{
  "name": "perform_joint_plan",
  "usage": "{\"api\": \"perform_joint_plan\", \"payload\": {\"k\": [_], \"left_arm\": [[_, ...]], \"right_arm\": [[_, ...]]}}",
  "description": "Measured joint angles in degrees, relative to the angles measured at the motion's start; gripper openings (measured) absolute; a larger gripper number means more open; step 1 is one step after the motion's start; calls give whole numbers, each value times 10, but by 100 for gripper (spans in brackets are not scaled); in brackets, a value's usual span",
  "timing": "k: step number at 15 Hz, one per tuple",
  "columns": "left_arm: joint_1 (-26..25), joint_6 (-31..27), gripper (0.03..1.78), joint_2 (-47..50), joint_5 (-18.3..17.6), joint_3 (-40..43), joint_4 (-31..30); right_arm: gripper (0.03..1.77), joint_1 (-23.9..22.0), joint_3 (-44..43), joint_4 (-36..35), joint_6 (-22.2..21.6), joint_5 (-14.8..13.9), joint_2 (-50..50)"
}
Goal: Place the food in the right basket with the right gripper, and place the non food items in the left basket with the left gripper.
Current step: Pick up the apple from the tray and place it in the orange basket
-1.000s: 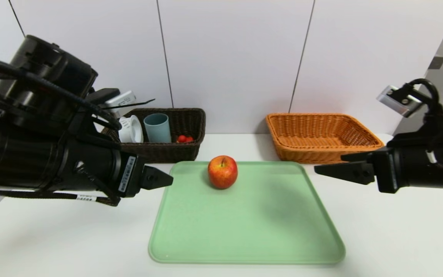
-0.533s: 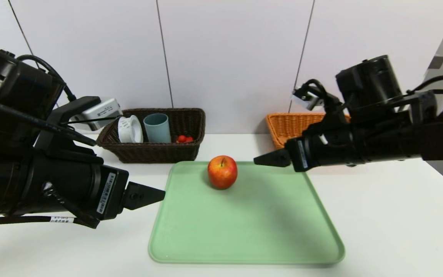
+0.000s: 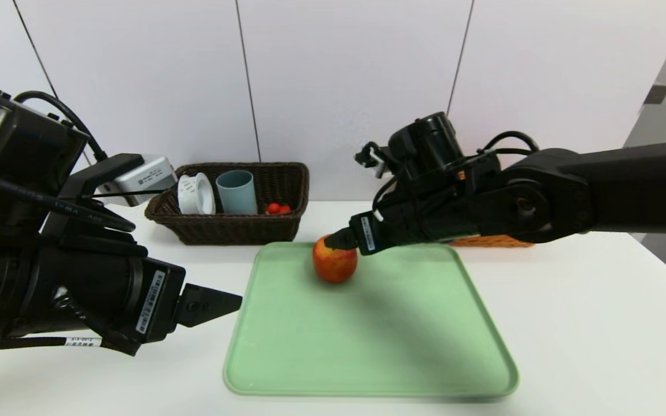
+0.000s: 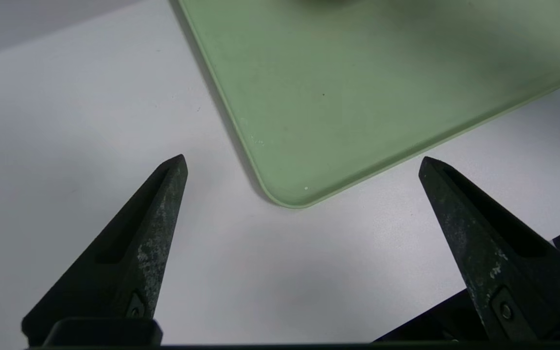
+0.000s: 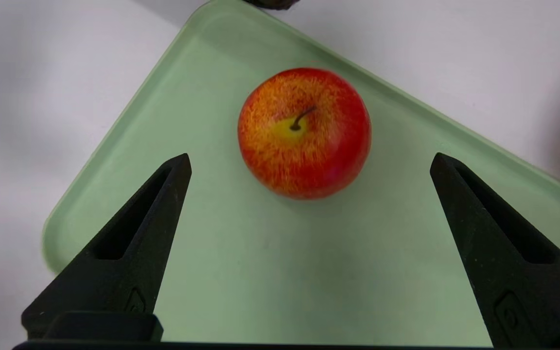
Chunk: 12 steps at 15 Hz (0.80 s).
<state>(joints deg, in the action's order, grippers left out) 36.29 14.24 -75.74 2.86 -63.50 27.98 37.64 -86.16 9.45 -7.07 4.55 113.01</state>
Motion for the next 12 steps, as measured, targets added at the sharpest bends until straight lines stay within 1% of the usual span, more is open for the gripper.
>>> {"api": "perform_joint_plan", "payload": {"k": [3, 4, 6, 9, 12], "left_arm": [[0, 0, 169, 1, 0, 2, -2], [0, 0, 169, 1, 0, 2, -2], [0, 1, 169, 1, 0, 2, -2], [-1, 1, 169, 1, 0, 2, -3], [-1, 9, 169, 1, 0, 2, -2]], "right_arm": [[170, 17, -35, 0, 3, -34, 47], [170, 23, -45, 1, 3, -39, 59], [170, 29, -59, 3, 3, -45, 76], [170, 33, -69, 3, 5, -64, 96], [170, 34, -71, 3, 10, -68, 107]]}}
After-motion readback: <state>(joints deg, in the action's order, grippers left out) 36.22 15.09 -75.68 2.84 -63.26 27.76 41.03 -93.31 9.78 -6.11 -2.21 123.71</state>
